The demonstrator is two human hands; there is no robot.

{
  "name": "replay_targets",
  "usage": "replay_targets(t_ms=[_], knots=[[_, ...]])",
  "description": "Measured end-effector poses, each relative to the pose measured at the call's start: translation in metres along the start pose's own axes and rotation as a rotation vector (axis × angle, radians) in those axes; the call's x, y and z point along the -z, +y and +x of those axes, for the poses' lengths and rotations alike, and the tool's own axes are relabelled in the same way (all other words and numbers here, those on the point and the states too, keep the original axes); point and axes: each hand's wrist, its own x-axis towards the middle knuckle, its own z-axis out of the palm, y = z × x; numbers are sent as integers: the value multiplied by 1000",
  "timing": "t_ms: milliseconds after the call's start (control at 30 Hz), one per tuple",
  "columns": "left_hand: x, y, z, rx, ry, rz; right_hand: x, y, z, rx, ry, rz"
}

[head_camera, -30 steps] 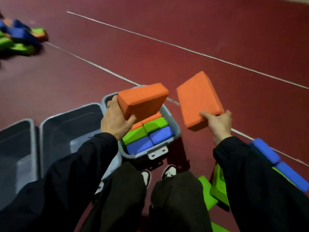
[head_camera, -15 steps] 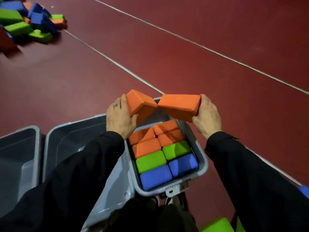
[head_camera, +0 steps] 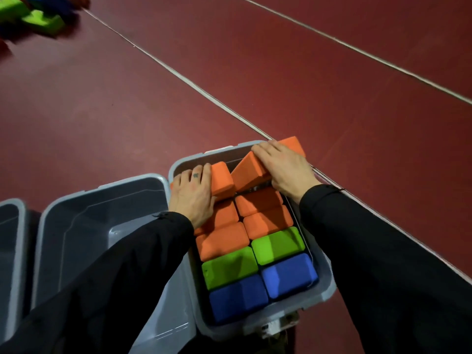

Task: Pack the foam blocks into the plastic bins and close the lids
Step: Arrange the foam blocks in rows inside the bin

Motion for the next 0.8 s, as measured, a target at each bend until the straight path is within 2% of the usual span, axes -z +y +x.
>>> replay_targets(t_ms=[200, 533, 700, 800], knots=[[-45, -2, 19, -53, -55, 12, -60, -4, 30, -7, -49, 47], [-118, 8, 43, -29, -150, -57, -127, -10, 56, -17, -104, 122], [-142, -1, 43, -49, -194, -104, -147, -8, 70, -4, -255, 198], [-154, -3, 43, -69, -211, -137, -157, -10, 68, -28, -354, 328]])
